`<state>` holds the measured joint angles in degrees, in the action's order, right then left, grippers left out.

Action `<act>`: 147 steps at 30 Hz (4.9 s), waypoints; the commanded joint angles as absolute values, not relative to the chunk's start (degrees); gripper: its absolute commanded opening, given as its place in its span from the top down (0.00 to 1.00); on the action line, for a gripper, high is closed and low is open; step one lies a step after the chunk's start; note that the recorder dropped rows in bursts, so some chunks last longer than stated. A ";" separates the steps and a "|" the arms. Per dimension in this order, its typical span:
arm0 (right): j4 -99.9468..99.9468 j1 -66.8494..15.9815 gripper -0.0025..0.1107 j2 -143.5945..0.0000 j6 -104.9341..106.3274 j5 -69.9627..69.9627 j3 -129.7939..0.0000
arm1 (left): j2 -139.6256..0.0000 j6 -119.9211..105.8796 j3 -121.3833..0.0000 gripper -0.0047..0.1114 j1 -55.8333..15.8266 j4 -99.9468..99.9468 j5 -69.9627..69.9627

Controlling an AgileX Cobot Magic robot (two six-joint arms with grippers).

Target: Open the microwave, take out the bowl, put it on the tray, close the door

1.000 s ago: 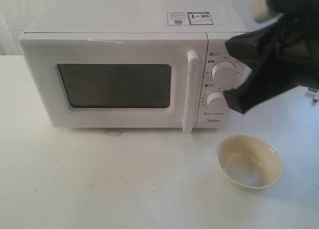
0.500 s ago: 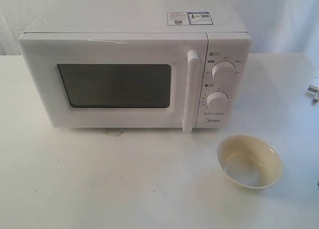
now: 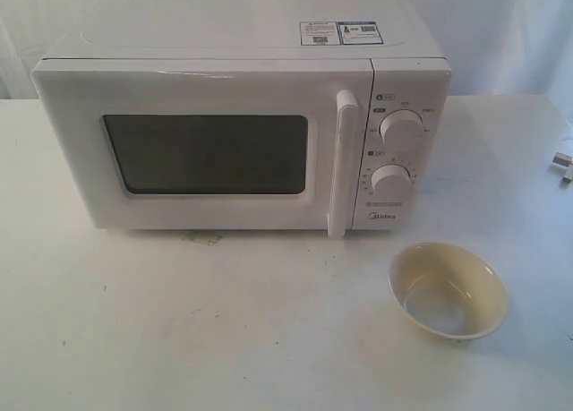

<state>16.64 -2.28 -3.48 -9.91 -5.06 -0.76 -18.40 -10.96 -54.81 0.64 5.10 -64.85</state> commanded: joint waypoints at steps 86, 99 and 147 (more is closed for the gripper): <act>5.28 0.56 0.98 0.00 -0.43 19.87 0.00 | -18.01 -10.33 -54.64 0.96 0.52 5.49 -62.87; 5.28 0.56 0.98 0.00 -0.43 19.87 0.00 | -18.01 -10.42 -54.64 0.96 0.52 0.38 -56.52; 5.29 0.56 0.98 0.00 -0.43 19.65 0.00 | 0.00 2.84 0.00 0.96 1.35 3.22 -13.48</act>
